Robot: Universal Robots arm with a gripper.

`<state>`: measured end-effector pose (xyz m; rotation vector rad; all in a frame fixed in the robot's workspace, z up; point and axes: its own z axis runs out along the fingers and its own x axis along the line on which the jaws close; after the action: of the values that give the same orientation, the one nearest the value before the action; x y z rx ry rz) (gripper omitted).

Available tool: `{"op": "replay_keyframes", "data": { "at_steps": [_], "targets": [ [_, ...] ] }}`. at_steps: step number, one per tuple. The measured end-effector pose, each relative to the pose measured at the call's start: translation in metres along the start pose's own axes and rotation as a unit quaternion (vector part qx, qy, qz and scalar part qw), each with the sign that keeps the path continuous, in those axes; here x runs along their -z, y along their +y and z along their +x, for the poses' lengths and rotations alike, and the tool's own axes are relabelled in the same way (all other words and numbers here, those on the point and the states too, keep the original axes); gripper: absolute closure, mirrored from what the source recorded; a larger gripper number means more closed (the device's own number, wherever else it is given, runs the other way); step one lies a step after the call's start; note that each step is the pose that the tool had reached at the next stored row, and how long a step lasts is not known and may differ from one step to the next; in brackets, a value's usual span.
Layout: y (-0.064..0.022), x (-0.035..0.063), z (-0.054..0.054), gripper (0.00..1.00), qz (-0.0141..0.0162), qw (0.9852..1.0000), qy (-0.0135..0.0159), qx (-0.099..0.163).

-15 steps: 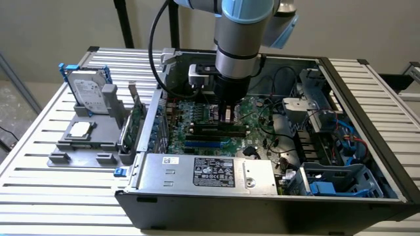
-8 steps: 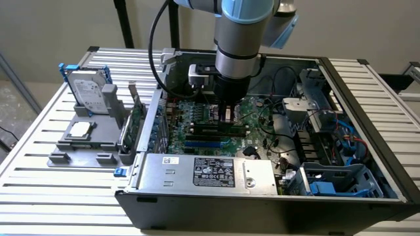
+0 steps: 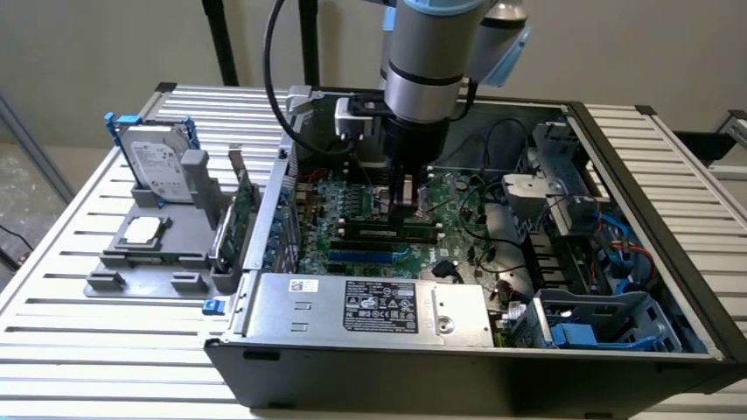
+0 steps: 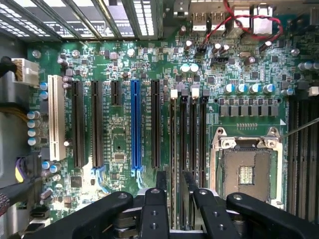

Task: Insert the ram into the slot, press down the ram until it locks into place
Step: 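Insert the ram into the slot, then press down the ram until it locks into place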

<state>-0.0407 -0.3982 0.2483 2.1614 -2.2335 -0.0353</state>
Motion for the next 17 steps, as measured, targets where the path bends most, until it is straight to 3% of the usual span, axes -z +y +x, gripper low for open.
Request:
{"op": "replay_keyframes", "data": {
  "at_steps": [4, 6, 17],
  "targets": [
    [0.0, 0.0029, 0.0, 0.75, 0.0, 1.0, -0.0001, 0.0],
    [0.0, 0.0029, 0.0, 0.87, 0.0, 1.0, -0.0001, 0.0],
    [0.0, 0.003, 0.0, 0.89, 0.0, 1.0, 0.0, 0.0]
  ]
}}
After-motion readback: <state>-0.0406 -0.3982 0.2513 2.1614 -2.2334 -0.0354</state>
